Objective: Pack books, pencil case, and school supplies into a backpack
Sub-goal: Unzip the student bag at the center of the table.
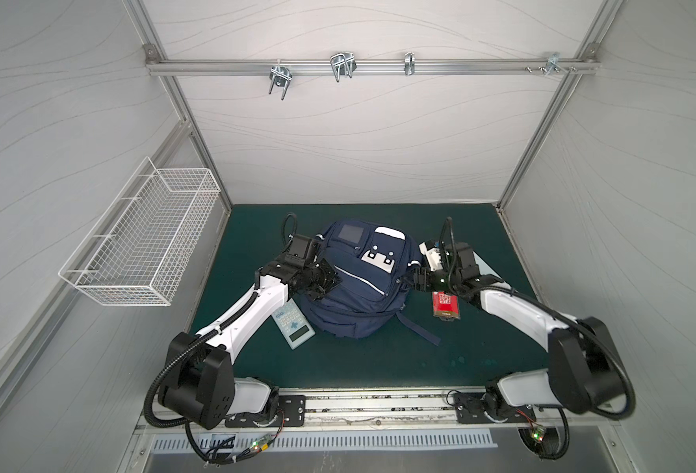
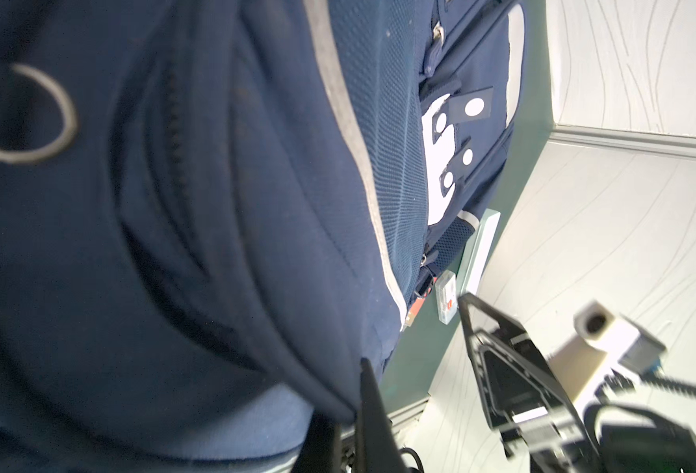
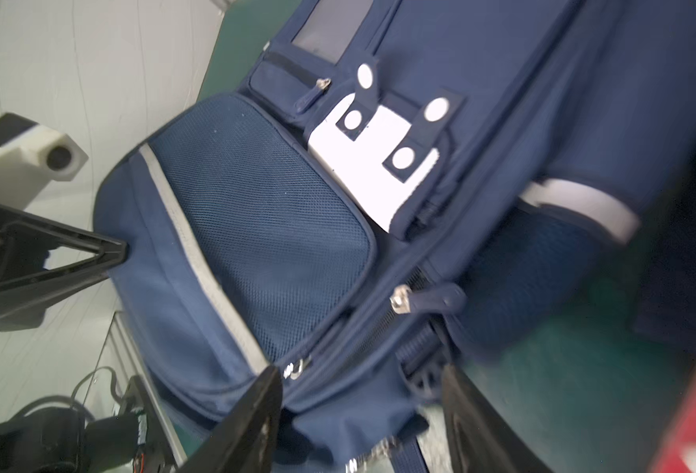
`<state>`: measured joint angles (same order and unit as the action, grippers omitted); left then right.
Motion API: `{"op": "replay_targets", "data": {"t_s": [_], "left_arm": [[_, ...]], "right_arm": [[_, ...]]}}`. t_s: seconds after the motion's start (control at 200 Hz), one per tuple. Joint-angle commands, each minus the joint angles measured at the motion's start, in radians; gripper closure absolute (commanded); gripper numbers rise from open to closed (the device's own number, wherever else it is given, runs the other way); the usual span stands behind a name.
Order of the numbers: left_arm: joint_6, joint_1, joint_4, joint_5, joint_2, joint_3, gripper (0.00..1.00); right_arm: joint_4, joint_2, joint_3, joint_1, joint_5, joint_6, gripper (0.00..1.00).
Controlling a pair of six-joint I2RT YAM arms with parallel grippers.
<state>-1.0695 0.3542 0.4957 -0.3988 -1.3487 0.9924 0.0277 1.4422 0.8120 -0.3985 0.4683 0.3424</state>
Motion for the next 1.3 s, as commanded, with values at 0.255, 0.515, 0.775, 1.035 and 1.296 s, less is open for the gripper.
{"op": "replay_targets", "data": {"t_s": [0.255, 0.515, 0.775, 1.035, 1.296], "left_arm": [[0.007, -0.001, -0.119, -0.067, 0.063, 0.046, 1.00], [0.009, -0.012, -0.130, -0.060, 0.054, 0.021, 1.00], [0.011, -0.041, -0.143, -0.054, 0.046, -0.013, 1.00], [0.016, -0.066, -0.157, -0.059, 0.036, -0.039, 1.00], [0.023, -0.075, -0.167, -0.061, 0.025, -0.067, 1.00]], "right_arm": [[-0.037, 0.274, 0.148, 0.065, 0.154, -0.007, 0.27], [-0.086, 0.303, 0.094, 0.062, 0.208, 0.021, 0.44], [-0.096, 0.214, 0.027, 0.056, 0.222, 0.036, 0.70], [-0.069, 0.192, 0.018, 0.010, 0.193, 0.027, 0.83], [-0.006, 0.144, 0.033, -0.022, 0.114, 0.008, 1.00]]}}
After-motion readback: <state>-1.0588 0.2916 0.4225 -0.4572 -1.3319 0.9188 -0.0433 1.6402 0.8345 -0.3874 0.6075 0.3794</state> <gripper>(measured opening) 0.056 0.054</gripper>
